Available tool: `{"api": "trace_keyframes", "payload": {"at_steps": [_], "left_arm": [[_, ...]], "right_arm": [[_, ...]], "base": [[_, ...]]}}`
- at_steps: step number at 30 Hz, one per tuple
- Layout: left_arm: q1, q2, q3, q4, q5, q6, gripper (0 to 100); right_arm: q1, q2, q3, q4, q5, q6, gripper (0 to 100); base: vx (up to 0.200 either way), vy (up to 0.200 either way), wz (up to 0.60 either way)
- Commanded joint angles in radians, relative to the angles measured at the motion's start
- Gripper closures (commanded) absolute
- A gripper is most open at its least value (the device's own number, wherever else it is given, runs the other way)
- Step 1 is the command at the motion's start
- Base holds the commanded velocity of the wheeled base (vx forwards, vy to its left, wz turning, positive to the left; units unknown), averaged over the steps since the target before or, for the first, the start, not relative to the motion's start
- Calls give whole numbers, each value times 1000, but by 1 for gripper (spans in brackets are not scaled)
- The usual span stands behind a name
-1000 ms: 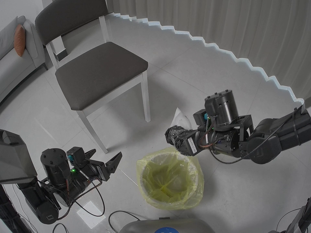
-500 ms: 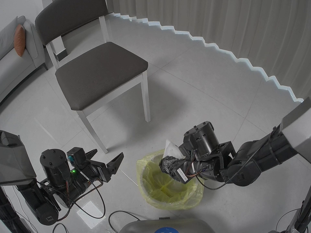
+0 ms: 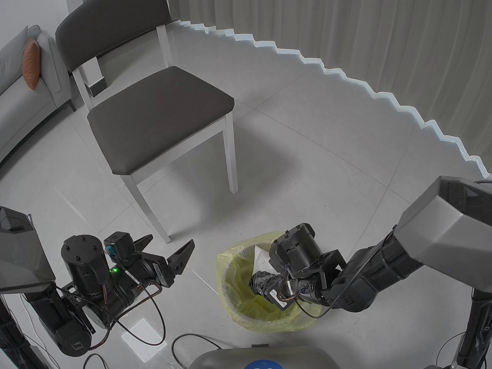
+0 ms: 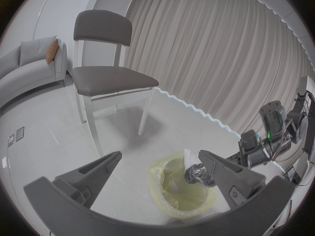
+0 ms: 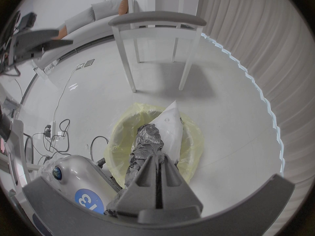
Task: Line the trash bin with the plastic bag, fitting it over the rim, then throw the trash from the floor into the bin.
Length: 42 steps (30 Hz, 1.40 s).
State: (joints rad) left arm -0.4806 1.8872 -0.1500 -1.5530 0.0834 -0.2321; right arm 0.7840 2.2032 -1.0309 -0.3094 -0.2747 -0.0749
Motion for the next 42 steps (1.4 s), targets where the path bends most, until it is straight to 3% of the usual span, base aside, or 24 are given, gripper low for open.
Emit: {"api": "trace_keyframes", "payload": {"at_steps": [1,21,30,42], "left_arm": [[1,0,0,-10,1,0,0],[-1,-10,1,-10,1,-1,0],[1,-10,1,-10,-1,-1,0],[4,-5,1,-10,-1,-4,0]], "right_arm": [[17,58,0,-5,0,0,100],[127,41,74,-2,-1,0,100],[-8,153,-75,-4,-1,-31,100],[-100,282,-267,9,-6,-34,100]], "base": [[0,0,0],[0,0,0],[0,0,0],[0,0,0]]}}
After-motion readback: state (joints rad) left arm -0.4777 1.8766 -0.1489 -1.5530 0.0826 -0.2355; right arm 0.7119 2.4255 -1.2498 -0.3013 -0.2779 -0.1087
